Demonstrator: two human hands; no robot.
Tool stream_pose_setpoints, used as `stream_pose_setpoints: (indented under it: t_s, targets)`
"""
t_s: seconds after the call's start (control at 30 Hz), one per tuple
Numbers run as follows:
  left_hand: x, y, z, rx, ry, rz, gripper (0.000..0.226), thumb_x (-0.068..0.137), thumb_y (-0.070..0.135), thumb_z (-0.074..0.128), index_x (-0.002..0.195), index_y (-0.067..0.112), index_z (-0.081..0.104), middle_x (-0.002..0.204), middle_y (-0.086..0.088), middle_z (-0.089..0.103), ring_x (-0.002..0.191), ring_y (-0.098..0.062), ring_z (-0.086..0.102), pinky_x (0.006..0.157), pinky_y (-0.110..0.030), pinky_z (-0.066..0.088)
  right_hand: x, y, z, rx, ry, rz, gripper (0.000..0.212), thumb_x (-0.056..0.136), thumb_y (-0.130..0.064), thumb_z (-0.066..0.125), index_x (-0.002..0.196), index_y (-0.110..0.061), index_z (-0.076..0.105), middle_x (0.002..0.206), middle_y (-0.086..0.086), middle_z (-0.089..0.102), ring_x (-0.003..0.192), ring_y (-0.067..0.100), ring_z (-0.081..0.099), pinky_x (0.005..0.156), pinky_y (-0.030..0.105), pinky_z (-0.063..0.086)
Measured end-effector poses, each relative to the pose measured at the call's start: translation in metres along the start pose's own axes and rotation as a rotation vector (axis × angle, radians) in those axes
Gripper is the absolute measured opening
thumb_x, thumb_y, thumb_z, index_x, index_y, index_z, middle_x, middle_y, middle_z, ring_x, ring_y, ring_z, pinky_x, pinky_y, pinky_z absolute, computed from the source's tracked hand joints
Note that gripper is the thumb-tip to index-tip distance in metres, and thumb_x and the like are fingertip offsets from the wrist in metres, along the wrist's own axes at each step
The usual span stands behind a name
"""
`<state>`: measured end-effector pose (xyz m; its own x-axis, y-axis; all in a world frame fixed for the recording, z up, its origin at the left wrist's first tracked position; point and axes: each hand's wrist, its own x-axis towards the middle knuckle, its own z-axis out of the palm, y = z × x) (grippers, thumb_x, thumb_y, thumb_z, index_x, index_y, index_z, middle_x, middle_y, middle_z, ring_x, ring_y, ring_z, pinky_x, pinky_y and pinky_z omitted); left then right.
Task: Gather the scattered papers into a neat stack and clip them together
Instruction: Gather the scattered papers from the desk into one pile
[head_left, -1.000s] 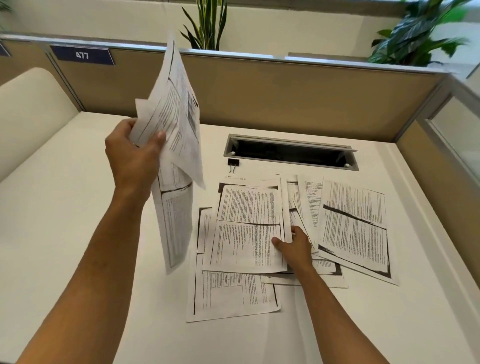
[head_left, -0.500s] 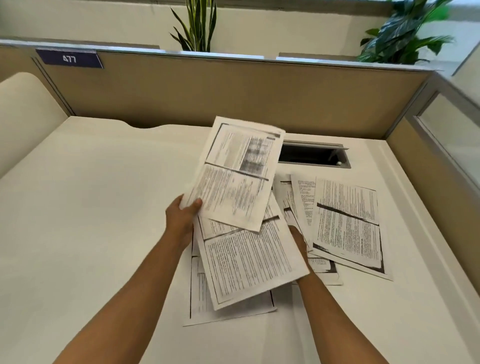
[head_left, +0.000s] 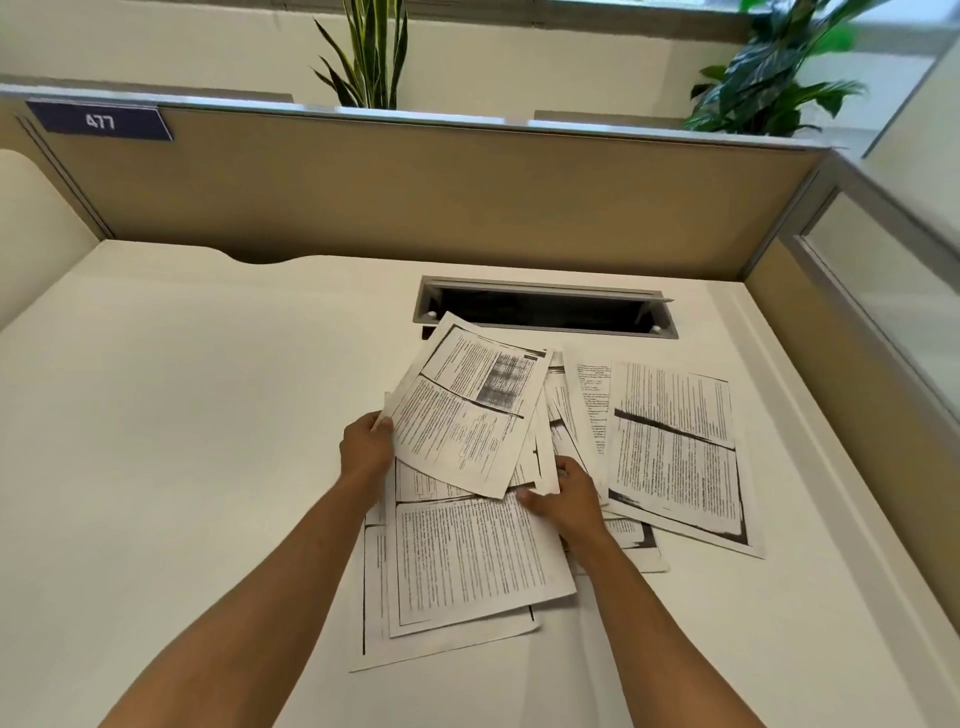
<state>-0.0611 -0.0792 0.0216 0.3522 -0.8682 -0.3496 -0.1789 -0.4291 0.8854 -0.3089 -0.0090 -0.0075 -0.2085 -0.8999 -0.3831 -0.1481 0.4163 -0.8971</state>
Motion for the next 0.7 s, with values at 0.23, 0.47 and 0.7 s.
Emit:
stream_pose_setpoints:
  t_s: [0.23,0.47,0.7]
  targets:
    - [-0.020,-0.001,-0.020,0.335,0.136,0.058,0.033,0.096,0.035,0.047,0.073,0.019,0.063,0.077,-0.005,0.068,0.072,-0.031,0.068,0.075,-0.046,0.058,-0.009,0.001,0.005,0.060,0.113,-0.059,0.045,0.077,-0.008,0.077,0.117,-0.011,0.055,0.105,-0.001,0.066,0.095,0.012,0.063,0.082,0.026,0.052]
    - [-0.060,-0.022,-0.026,0.125,-0.086,-0.093,0.024,0.100,0.023,0.046,0.095,0.008,0.064,0.091,-0.009,0.069,0.067,-0.026,0.073,0.058,-0.035,0.060,-0.003,0.000,0.009,0.089,0.169,-0.028,0.024,0.091,-0.009,0.059,0.115,-0.009,0.056,0.108,0.004,0.064,0.098,0.019,0.060,0.083,0.031,0.047]
    - [-0.080,-0.043,-0.020,0.367,-0.158,-0.005,0.031,0.099,0.030,0.048,0.084,0.010,0.067,0.080,-0.008,0.071,0.064,-0.023,0.071,0.064,-0.039,0.061,0.000,0.000,0.008,0.176,0.141,-0.035,0.028,0.085,-0.022,0.071,0.112,-0.018,0.062,0.105,0.000,0.070,0.094,0.016,0.066,0.084,0.038,0.055]
